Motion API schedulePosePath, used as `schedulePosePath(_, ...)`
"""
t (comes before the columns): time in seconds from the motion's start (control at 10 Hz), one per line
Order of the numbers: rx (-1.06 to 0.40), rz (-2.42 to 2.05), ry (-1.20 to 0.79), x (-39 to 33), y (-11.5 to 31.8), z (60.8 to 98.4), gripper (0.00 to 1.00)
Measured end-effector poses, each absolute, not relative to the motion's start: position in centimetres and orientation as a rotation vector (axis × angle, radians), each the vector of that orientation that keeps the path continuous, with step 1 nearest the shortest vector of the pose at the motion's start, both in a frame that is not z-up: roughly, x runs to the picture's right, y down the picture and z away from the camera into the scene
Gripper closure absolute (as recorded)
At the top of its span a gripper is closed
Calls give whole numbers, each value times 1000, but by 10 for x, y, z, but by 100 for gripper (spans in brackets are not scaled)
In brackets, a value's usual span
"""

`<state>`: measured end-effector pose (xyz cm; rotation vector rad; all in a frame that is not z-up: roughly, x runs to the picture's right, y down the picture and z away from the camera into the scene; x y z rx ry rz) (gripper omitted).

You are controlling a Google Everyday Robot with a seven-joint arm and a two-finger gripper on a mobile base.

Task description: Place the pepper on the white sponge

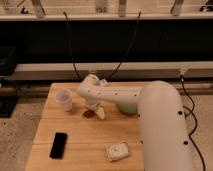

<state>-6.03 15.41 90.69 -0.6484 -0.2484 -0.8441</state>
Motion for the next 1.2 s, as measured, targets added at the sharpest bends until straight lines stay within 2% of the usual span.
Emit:
schedulePosePath(0.1, -644, -843, -251, -62, 152, 906, 64)
schedulePosePath(0.4, -649, -849, -253, -63, 150, 899, 63)
schedulePosePath(0.5, -651, -849, -252, -63, 150, 898, 68)
schedulePosePath(0.6, -651, -849, -251, -62, 150, 898, 79)
schedulePosePath(0.8, -655, -848, -252, -57, 151, 894, 96)
schedulePosePath(0.9, -652, -844, -254, -50, 146, 881, 100)
schedulePosePath(1.2, -650, -840, -259, -39, 140, 860, 100)
